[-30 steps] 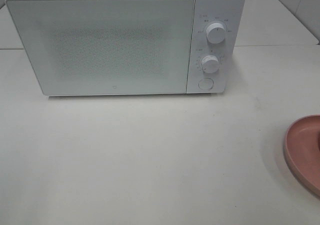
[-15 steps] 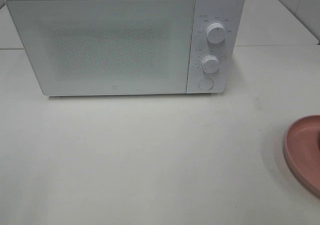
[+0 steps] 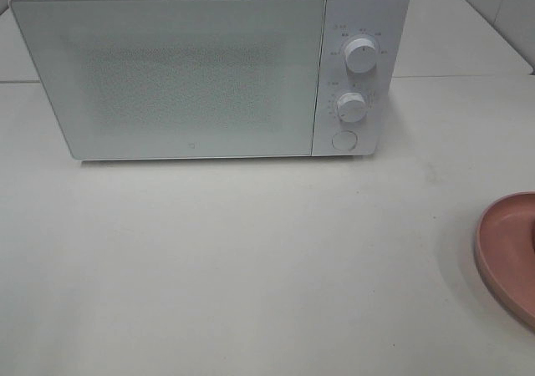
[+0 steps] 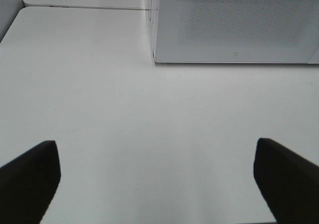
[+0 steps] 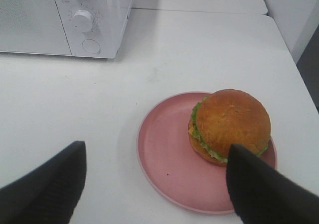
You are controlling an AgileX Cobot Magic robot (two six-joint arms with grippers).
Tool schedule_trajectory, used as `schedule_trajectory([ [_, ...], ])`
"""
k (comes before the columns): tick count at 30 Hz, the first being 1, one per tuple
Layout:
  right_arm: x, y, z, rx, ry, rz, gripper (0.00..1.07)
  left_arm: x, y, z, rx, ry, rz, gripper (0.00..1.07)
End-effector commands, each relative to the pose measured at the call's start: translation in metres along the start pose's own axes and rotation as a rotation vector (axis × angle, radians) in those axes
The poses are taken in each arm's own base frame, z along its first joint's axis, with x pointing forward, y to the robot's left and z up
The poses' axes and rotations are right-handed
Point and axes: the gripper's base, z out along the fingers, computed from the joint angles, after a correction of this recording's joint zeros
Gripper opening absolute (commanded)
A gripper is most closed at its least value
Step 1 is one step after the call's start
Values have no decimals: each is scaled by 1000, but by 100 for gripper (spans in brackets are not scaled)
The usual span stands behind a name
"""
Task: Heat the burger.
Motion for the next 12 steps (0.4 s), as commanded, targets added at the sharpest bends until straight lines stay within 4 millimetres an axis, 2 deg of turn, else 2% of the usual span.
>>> schedule_trajectory([
  [1, 1, 0, -3, 6, -39, -5, 75, 2, -1, -2, 5, -23, -1, 98],
  [12, 1, 0, -3, 6, -39, -4, 75, 2, -1, -2, 5, -23, -1, 98],
])
